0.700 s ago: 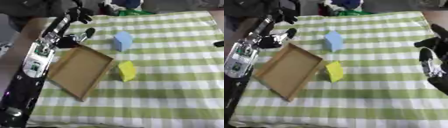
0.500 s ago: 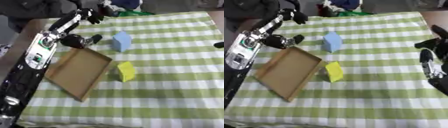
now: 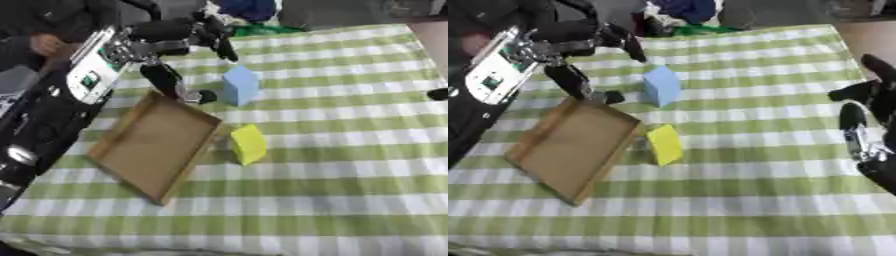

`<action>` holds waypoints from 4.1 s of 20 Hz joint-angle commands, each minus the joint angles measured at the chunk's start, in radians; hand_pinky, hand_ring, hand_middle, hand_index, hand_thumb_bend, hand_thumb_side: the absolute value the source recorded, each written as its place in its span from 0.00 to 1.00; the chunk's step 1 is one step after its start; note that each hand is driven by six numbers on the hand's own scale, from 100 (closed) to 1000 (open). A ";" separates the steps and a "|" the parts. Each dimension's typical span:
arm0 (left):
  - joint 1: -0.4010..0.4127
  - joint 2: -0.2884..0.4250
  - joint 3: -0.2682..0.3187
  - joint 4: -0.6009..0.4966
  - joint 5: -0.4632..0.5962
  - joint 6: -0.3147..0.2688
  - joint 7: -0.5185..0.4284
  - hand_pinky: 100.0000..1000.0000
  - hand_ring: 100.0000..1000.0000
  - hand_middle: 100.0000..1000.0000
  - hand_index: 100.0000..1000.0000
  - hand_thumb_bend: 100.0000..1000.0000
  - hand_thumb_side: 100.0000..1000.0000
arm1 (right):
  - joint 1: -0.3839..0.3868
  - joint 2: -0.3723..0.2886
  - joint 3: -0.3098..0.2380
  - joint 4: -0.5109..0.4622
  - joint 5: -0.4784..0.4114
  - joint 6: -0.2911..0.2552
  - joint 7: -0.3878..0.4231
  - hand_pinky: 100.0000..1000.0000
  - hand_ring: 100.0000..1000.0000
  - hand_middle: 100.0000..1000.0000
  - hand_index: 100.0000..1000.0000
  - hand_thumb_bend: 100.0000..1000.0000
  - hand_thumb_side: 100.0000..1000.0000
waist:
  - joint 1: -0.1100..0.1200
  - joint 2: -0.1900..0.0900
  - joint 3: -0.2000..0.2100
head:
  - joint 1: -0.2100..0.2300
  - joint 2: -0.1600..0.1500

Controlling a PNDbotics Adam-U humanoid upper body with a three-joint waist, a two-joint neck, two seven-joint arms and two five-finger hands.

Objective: Pick up objects on the table and place them in the box.

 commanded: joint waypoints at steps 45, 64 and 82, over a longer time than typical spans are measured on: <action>-0.043 -0.006 -0.261 0.108 0.051 -0.358 -0.348 0.78 0.78 0.72 0.84 0.68 0.10 | 0.000 -0.023 0.002 0.003 0.006 -0.004 0.007 0.86 0.72 0.58 1.00 0.00 0.50 | 0.018 -0.022 -0.018 | -0.032 0.005; -0.027 -0.052 -0.254 0.144 0.010 -0.358 -0.348 0.78 0.78 0.72 0.84 0.55 0.03 | -0.008 -0.020 0.003 0.003 0.007 -0.005 0.010 0.87 0.72 0.58 1.00 0.00 0.50 | 0.023 -0.005 -0.037 | -0.031 0.005; -0.020 -0.020 -0.123 0.168 0.014 -0.358 -0.322 0.69 0.58 0.45 0.62 0.20 0.00 | -0.005 -0.018 -0.001 0.005 0.011 -0.005 0.006 0.87 0.72 0.58 1.00 0.00 0.50 | 0.021 0.000 -0.030 | -0.038 0.005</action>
